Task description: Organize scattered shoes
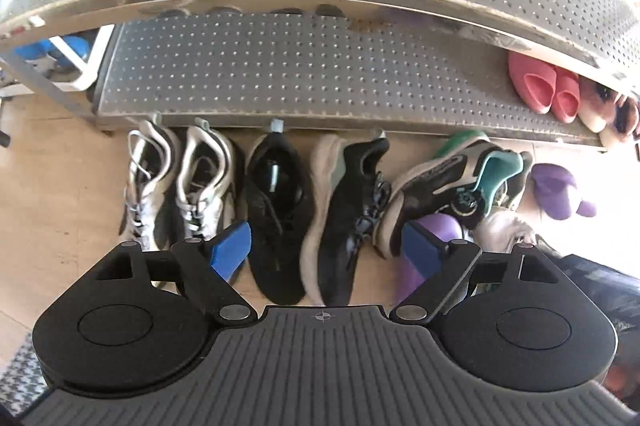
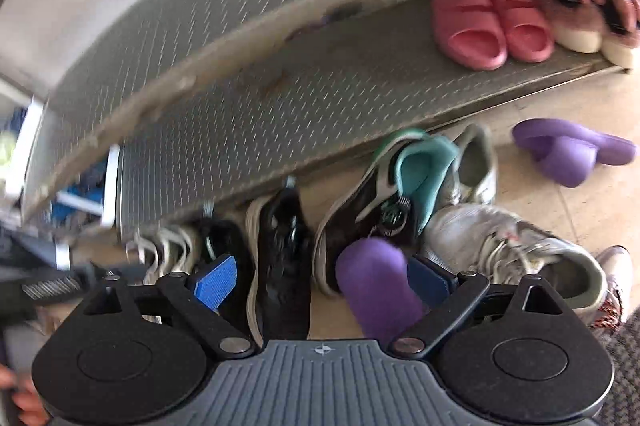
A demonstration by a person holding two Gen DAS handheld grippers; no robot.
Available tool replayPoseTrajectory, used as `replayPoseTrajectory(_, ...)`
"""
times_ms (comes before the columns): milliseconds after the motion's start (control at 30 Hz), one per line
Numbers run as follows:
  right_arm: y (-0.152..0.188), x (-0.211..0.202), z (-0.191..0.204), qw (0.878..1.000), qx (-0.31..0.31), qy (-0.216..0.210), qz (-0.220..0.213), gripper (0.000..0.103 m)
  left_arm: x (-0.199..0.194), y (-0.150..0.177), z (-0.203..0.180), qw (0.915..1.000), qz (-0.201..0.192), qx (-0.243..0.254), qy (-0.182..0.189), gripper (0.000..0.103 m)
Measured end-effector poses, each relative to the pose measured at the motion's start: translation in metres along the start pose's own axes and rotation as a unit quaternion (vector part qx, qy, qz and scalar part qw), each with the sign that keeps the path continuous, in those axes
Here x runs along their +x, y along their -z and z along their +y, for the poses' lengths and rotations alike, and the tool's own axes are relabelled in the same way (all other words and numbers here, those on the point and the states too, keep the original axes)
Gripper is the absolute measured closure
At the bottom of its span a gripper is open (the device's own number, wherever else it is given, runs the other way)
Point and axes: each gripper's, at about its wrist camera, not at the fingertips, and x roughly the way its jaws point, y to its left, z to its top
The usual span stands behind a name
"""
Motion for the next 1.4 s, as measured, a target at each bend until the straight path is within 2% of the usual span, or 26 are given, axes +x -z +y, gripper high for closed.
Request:
replayPoseTrajectory(67,0.01,0.024,0.005,0.999,-0.037,0.003,0.026,0.053,0.004,-0.003,0.0,0.9998,0.014,-0.009,0.005,0.016)
replayPoseTrajectory(100,0.019,0.046,0.01,0.996,-0.065,0.007,0.053,0.075,0.005,-0.003,-0.001,0.9997,0.019,-0.012,0.009,0.016)
replayPoseTrajectory(133,0.026,0.067,0.014,0.993,-0.089,0.01,0.076,0.078,0.003,-0.005,-0.001,0.9996,0.021,-0.01,0.016,0.016)
replayPoseTrajectory(267,0.033,0.121,0.03,0.987,-0.149,-0.005,0.068,0.081,-0.012,-0.013,-0.003,0.9995,0.0,0.013,0.029,0.016)
replayPoseTrajectory(300,0.035,0.136,0.04,0.98,-0.194,-0.009,0.054,0.081,-0.015,-0.015,-0.003,0.9994,-0.008,0.02,0.029,0.016)
replayPoseTrajectory(367,0.038,0.161,0.054,0.967,-0.247,0.002,0.064,0.082,-0.015,-0.017,0.002,0.9994,-0.011,0.023,0.023,0.016)
replayPoseTrajectory(433,0.044,0.195,0.07,0.939,-0.328,0.026,0.102,0.088,-0.013,-0.019,0.008,0.9996,-0.008,0.021,0.016,0.016)
replayPoseTrajectory(467,0.046,0.201,0.073,0.931,-0.347,0.031,0.107,0.089,-0.011,-0.02,0.012,0.9997,-0.005,0.018,0.015,0.016)
replayPoseTrajectory(533,0.06,0.224,0.087,0.883,-0.449,0.058,0.124,0.096,-0.011,-0.022,0.018,0.9998,-0.001,0.01,0.015,0.016)
replayPoseTrajectory(600,0.07,0.235,0.092,0.85,-0.511,0.069,0.109,0.097,-0.012,-0.025,0.024,0.9999,-0.003,0.002,0.015,0.016)
replayPoseTrajectory(667,0.076,0.242,0.097,0.834,-0.536,0.086,0.101,0.103,-0.014,-0.027,0.028,0.9999,-0.005,-0.003,0.015,0.016)
replayPoseTrajectory(733,0.077,0.243,0.098,0.832,-0.536,0.104,0.101,0.103,-0.018,-0.029,0.031,0.9998,-0.011,-0.005,0.014,0.016)
replayPoseTrajectory(833,0.067,0.239,0.089,0.855,-0.487,0.116,0.136,0.103,-0.025,-0.03,0.034,0.9997,-0.023,-0.005,0.011,0.016)
replayPoseTrajectory(900,0.065,0.238,0.079,0.856,-0.471,0.124,0.175,0.103,-0.027,-0.03,0.034,0.9996,-0.027,-0.002,0.008,0.016)
replayPoseTrajectory(967,0.07,0.24,0.063,0.846,-0.461,0.158,0.218,0.103,-0.028,-0.028,0.037,0.9996,-0.029,-0.001,0.008,0.016)
replayPoseTrajectory(1000,0.079,0.244,0.047,0.826,-0.466,0.203,0.243,0.103,-0.029,-0.027,0.038,0.9995,-0.029,0.0,0.009,0.016)
replayPoseTrajectory(1033,0.088,0.242,0.035,0.817,-0.47,0.224,0.246,0.103,-0.031,-0.025,0.039,0.9995,-0.03,0.0,0.01,0.016)
replayPoseTrajectory(1067,0.092,0.238,0.03,0.815,-0.476,0.237,0.232,0.103,-0.034,-0.024,0.041,0.9994,-0.032,-0.001,0.013,0.016)
replayPoseTrajectory(1100,0.097,0.227,0.026,0.812,-0.486,0.258,0.196,0.103,-0.036,-0.023,0.042,0.9993,-0.034,0.0,0.014,0.016)
replayPoseTrajectory(1133,0.098,0.219,0.026,0.813,-0.484,0.265,0.186,0.097,-0.037,-0.022,0.043,0.9992,-0.036,0.0,0.016,0.016)
replayPoseTrajectory(1167,0.097,0.211,0.03,0.821,-0.475,0.254,0.191,0.088,-0.039,-0.021,0.044,0.9991,-0.038,-0.001,0.017,0.016)
replayPoseTrajectory(1200,0.095,0.203,0.033,0.831,-0.463,0.24,0.193,0.063,-0.041,-0.021,0.044,0.999,-0.04,-0.001,0.018,0.016)
replayPoseTrajectory(1233,0.09,0.193,0.037,0.853,-0.439,0.215,0.183,0.048,-0.042,-0.02,0.045,0.999,-0.041,-0.003,0.02,0.016)
replayPoseTrajectory(1333,0.076,0.162,0.049,0.913,-0.356,0.135,0.147,0.028,-0.044,-0.019,0.048,0.9988,-0.042,-0.009,0.023,0.016)
replayPoseTrajectory(1367,0.066,0.152,0.052,0.943,-0.3,0.094,0.111,0.025,-0.045,-0.019,0.049,0.9988,-0.042,-0.01,0.023,0.016)
replayPoseTrajectory(1400,0.06,0.149,0.053,0.961,-0.253,0.065,0.088,0.021,-0.045,-0.019,0.049,0.9988,-0.042,-0.01,0.023,0.016)
